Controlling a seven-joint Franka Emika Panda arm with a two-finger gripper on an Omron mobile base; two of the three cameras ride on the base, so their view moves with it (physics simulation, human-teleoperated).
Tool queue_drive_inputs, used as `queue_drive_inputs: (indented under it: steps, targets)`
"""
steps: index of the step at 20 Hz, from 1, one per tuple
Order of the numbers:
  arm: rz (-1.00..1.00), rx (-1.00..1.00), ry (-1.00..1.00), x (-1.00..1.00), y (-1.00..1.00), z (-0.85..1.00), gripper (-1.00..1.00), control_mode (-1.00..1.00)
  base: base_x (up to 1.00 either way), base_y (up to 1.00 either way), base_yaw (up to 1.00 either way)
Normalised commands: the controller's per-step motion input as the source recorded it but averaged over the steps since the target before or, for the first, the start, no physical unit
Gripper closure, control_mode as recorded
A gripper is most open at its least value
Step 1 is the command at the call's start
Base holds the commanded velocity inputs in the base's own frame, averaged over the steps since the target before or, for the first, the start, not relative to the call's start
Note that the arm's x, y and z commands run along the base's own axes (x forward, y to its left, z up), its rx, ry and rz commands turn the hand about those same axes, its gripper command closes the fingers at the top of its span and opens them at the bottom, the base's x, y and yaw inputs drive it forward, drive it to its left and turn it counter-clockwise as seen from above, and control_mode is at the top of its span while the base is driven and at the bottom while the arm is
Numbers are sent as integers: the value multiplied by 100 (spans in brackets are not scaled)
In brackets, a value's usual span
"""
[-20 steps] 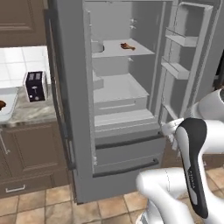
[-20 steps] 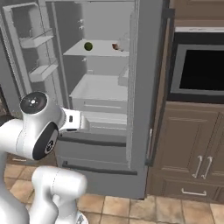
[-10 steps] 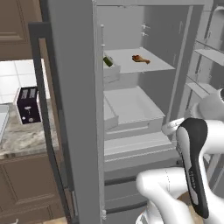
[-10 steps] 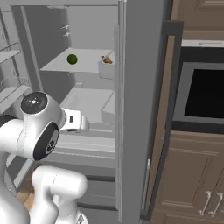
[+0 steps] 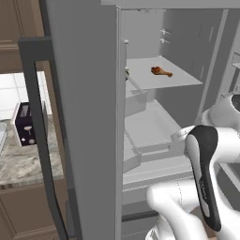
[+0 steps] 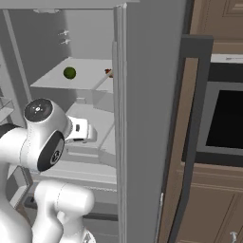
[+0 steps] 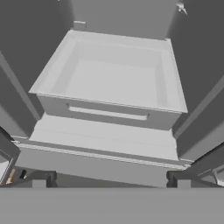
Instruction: Place one lime and one chicken drumstick in each tupperware on the nearby counter, to pack two identical lunches.
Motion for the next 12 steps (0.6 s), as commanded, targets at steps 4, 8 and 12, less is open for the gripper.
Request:
queue_drive_inputs:
  steps: [4,8,12]
  targets:
    - [0,0,-13,-3,8,49,-100,-100,0,0,0]
    - [0,0,-18,0,36,61,-100,-100,0,0,0]
    - [0,2,-7,16,39,68,-100,-100,0,0,0]
